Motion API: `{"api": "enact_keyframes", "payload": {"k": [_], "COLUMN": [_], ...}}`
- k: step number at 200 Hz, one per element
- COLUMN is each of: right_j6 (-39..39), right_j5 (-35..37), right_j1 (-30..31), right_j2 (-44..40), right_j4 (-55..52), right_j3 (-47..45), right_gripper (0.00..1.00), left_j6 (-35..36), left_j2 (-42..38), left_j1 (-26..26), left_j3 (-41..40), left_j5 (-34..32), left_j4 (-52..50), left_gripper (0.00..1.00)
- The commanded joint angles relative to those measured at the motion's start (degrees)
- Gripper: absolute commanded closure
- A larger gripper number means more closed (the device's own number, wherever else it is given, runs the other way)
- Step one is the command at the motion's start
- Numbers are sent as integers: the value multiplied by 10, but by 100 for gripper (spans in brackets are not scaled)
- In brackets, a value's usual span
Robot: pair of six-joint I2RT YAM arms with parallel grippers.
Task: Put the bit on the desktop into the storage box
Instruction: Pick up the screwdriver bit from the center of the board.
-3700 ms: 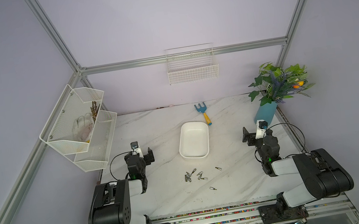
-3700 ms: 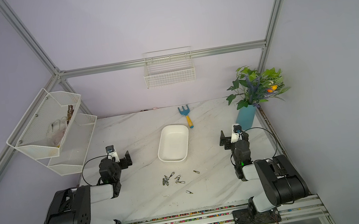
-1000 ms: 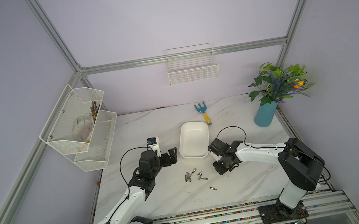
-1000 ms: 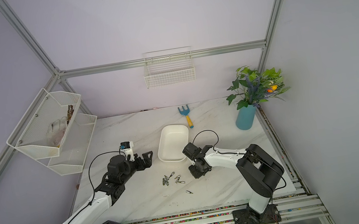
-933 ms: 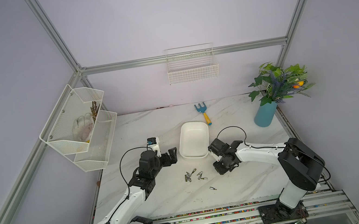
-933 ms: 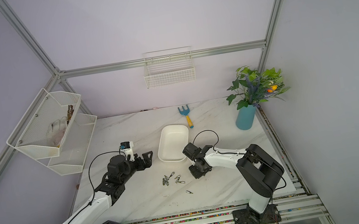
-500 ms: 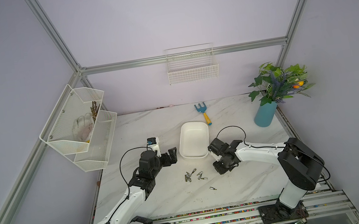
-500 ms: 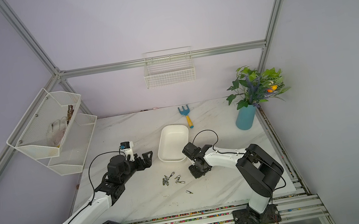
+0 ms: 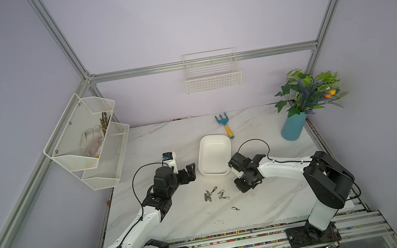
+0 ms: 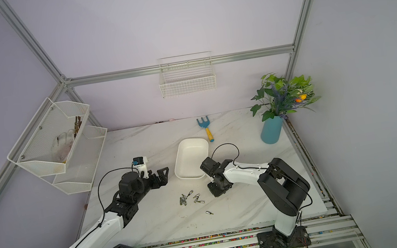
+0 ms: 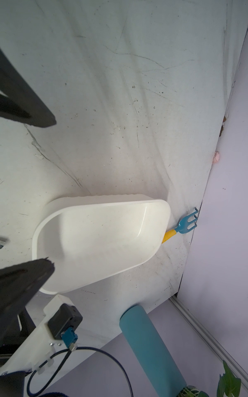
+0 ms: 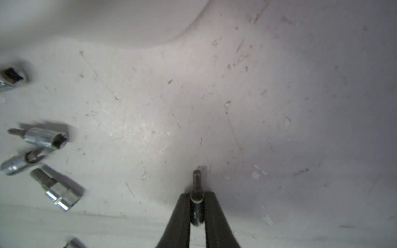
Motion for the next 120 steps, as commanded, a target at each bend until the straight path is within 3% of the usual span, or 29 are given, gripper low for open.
{"api": "enact_keyframes", "payload": {"k": [1, 120], "right_j6": [6, 26], "right_j5": [12, 47], "right_j1": [3, 3], "right_j2": [12, -58], "right_j4": [-12, -47], "right_j3": [1, 28], "right_gripper": [86, 90], "left_j6": [7, 6], "left_j2": [-7, -16], "left_j1": [-2, -1], "left_j3": [0, -6], "left_j5": [-7, -19], "left_j4": [17, 20], "left_gripper": [0, 0]}}
